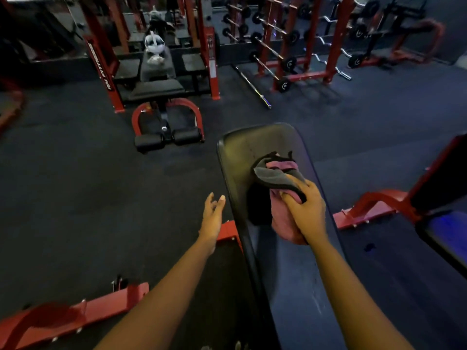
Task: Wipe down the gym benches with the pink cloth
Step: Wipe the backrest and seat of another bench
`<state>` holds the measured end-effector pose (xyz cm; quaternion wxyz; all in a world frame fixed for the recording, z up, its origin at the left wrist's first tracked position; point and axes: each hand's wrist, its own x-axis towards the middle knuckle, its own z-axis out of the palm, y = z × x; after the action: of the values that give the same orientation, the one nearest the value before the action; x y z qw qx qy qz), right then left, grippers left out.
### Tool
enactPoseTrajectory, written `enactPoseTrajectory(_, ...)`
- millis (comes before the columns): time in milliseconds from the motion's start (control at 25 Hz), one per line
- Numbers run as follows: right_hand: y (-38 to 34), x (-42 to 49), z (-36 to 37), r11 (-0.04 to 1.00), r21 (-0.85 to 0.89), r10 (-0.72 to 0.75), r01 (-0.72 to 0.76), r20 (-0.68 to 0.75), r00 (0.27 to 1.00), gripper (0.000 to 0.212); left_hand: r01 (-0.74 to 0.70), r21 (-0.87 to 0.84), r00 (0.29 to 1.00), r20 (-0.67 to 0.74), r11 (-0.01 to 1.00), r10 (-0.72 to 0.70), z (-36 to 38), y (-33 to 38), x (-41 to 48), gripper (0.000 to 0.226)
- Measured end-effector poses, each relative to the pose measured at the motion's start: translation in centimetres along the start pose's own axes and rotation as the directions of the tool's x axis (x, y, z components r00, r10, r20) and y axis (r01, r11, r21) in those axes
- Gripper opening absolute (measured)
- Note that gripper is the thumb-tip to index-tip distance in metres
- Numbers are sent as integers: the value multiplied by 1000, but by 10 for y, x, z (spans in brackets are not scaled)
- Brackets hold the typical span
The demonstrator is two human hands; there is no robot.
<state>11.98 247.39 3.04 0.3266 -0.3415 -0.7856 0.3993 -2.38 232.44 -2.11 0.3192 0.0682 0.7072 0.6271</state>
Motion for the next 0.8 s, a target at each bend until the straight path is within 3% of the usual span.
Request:
enactPoseTrajectory(240,-35,120,59,955,-209,-217,209,-19,976,45,-233,-108,943,-268,966,198,52,56,87,54)
enactPoseTrajectory(320,-46,144,83,897,-356,-251,262,77,965,51,-301,-61,907,-325,952,267,63,59,99,52)
enactPoseTrajectory(400,-52,157,110,777,-509,-263,370,272,926,58,-346,-3,876,-360,938,322,69,52,106,63)
enactPoseTrajectory(520,-41,160,137,620,-593,-292,513,433,853,61,-377,5,858,-375,926,351,71,44,111,81)
enactPoseTrajectory(680,-25,164,140,593,-620,-368,513,358,858,57,-385,61,845,-379,921,378,71,42,115,78)
enactPoseTrajectory(800,-14,176,125,616,-703,-292,354,214,932,57,-407,88,837,-362,909,410,70,42,114,82)
